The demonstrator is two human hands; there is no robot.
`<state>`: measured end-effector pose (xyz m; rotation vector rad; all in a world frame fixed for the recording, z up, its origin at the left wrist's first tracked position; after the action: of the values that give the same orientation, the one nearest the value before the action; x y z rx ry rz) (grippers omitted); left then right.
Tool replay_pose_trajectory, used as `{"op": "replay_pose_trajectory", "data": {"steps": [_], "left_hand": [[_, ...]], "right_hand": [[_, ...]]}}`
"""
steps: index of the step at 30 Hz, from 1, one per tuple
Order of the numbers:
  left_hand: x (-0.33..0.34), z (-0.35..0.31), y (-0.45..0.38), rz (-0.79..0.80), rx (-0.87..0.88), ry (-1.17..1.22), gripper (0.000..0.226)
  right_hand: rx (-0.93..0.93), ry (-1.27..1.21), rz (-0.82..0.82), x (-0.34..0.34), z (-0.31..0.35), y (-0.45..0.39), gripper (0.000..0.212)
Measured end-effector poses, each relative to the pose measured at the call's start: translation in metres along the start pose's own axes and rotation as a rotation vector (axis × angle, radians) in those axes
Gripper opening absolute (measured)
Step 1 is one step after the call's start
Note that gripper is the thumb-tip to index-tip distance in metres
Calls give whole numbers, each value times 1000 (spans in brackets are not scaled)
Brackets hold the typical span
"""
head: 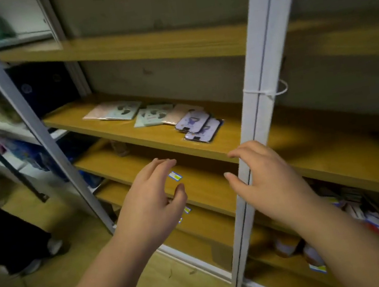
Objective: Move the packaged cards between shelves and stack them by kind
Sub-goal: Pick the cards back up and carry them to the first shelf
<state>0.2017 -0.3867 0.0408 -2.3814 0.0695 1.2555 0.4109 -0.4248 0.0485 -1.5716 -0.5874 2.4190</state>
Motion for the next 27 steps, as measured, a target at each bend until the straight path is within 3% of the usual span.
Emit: {"op": "replay_pose_trajectory", "data": {"steps": [8, 16, 27], "left_hand": [[13, 69, -32, 101, -103, -8, 63], [9, 122, -104, 70, -91, -30, 65], [-1, 216, -210, 93, -152, -33, 57]], "right_hand": [[-47, -5, 80, 57, 27, -54, 41], [-32, -53, 39, 106, 26, -135, 43], [-55, -81, 108, 177, 50, -249, 36]]}}
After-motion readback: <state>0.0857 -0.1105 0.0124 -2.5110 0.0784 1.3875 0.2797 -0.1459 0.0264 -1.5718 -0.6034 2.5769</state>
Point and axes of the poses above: each hand's wrist, its own y-axis away from the middle knuckle, its own x-axis out of the palm, z = x × y, the point moved 7 cm from there along -y, towards the middle knuckle, and after that the axes turned 5 degrees about -x, right-handed, at the moved point
